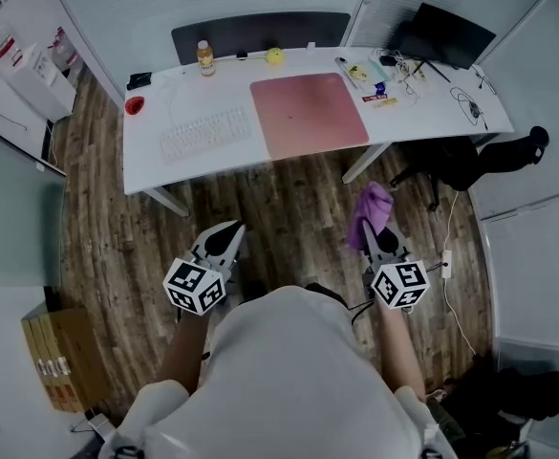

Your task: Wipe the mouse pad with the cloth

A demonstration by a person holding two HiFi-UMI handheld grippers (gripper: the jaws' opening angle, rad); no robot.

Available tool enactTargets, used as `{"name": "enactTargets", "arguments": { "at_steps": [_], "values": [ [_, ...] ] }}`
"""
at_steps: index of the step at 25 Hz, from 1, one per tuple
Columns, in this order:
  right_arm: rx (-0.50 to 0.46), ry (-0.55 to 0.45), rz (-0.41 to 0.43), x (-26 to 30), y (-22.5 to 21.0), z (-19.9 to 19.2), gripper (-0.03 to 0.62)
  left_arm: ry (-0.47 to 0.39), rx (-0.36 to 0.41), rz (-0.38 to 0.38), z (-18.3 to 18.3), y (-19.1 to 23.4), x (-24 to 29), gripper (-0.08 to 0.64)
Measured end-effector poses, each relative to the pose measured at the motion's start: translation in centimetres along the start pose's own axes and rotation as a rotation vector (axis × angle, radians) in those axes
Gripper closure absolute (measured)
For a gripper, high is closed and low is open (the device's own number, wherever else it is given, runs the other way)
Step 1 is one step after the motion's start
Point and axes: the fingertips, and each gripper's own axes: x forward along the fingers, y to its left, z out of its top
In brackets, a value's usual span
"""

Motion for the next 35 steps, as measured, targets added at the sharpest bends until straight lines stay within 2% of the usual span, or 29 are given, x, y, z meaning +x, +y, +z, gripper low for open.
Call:
{"name": "enactTargets", "arguments": {
  "at_steps": [10,21,29,35],
  "values": [
    [0.005,0.008,-0.017,1.2,2.4,0.0,0.517,-0.003,-0.016,-0.018,0.1,2.4,-1.7,0.540],
    [0.007,0.041,0.011,4.1,3.0,-0.5,0.517,0.014,-0.040,0.000,-0.7,4.3,-1.4,0.540],
    [0.013,0.054,0.053,7.8,0.9,0.3,0.517,0.014,-0.039,0.042,0.6,6.1,1.3,0.540],
    [0.008,0.073,0.086,11.5,-2.1,1.2,0.517,0.009,-0.036,0.065,1.7,7.4,4.9,0.540]
  ]
}}
